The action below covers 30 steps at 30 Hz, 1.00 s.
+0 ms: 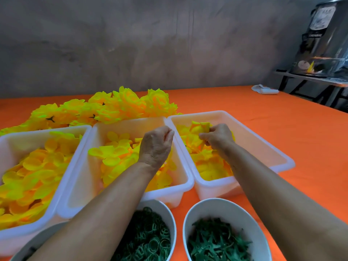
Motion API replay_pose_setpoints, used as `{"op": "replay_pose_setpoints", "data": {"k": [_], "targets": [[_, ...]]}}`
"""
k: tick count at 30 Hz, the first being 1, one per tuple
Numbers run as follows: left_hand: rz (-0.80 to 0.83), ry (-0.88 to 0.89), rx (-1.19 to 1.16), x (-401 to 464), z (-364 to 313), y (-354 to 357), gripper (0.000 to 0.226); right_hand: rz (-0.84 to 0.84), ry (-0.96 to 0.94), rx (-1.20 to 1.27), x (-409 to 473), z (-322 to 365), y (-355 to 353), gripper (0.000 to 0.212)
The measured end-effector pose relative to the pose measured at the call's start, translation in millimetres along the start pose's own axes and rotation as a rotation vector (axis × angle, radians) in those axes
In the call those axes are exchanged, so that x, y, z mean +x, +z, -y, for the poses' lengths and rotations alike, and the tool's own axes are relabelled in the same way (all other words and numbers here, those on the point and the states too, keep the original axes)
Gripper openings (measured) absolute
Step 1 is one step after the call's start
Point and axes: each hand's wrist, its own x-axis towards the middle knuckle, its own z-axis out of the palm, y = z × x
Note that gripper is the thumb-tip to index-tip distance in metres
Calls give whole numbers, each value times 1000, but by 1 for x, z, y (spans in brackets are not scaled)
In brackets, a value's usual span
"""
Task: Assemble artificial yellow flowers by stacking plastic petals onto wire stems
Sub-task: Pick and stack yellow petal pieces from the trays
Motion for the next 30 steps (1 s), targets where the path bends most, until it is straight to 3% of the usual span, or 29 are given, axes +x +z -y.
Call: {"op": "replay_pose_setpoints", "data": {"k": [4,9,12,23,26,30], "targets": [[3,6,2,-1,0,0,23,97,39,273,-10,-1,-2,31],[39,29,-66,-2,-4,-1,19,215,13,469,-17,6,-7,11],[103,73,-79,-4,-6,-1,21,256,61,630,-23,-2,-4,16],[178,168,-80,-9,-16,-1,41,148,-110,568,-28,-1,-2,14],[189,159,-55,-10,-19,0,50,183,-146,567,-29,-1,0,17],[199,124,-151,-10,-20,-2,42,265,-139,618,-29,-1,0,13]]}}
